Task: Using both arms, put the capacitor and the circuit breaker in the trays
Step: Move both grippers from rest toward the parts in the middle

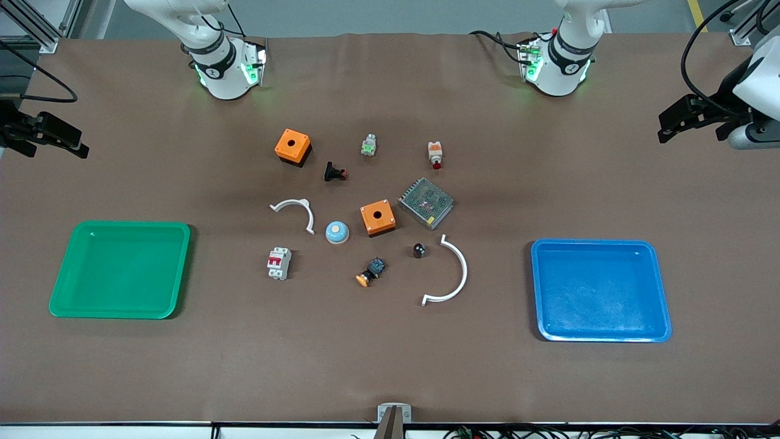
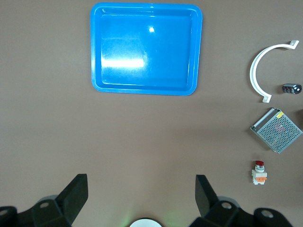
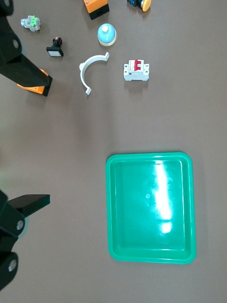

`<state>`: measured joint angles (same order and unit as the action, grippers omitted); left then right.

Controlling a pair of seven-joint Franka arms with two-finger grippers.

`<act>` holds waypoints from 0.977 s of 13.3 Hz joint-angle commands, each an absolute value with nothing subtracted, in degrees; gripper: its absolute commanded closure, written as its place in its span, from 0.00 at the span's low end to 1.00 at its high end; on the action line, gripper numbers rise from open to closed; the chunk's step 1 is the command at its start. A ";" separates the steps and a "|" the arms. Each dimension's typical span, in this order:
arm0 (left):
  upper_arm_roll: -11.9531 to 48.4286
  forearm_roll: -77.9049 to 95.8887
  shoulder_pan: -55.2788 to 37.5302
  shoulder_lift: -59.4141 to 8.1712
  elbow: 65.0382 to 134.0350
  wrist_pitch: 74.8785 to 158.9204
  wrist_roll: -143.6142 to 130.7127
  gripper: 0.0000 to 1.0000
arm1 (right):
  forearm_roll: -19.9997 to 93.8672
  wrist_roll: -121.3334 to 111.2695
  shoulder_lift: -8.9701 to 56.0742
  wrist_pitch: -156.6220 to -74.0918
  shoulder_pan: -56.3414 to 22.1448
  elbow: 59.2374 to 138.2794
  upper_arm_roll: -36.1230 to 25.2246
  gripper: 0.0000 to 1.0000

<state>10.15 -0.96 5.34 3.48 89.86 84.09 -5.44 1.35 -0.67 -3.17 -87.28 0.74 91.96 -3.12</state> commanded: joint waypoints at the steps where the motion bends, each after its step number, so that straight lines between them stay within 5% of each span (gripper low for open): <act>1: 10.46 -1.84 5.45 3.16 88.59 83.06 -5.36 0.00 | 1.50 -0.88 -4.13 -88.58 1.14 92.11 -2.73 0.00; 7: 11.24 -1.23 4.75 1.33 88.59 83.84 -5.54 0.00 | 1.23 -0.62 -1.95 -88.94 1.14 91.94 -2.81 0.00; 13: 23.79 -1.41 4.22 -3.95 97.00 99.01 -20.88 0.00 | 1.82 -0.80 10.72 -95.17 1.15 91.58 -2.90 0.00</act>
<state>19.83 -0.92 4.04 -3.05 92.89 93.04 -15.00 0.92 -0.71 7.85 -94.68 0.77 92.65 -3.47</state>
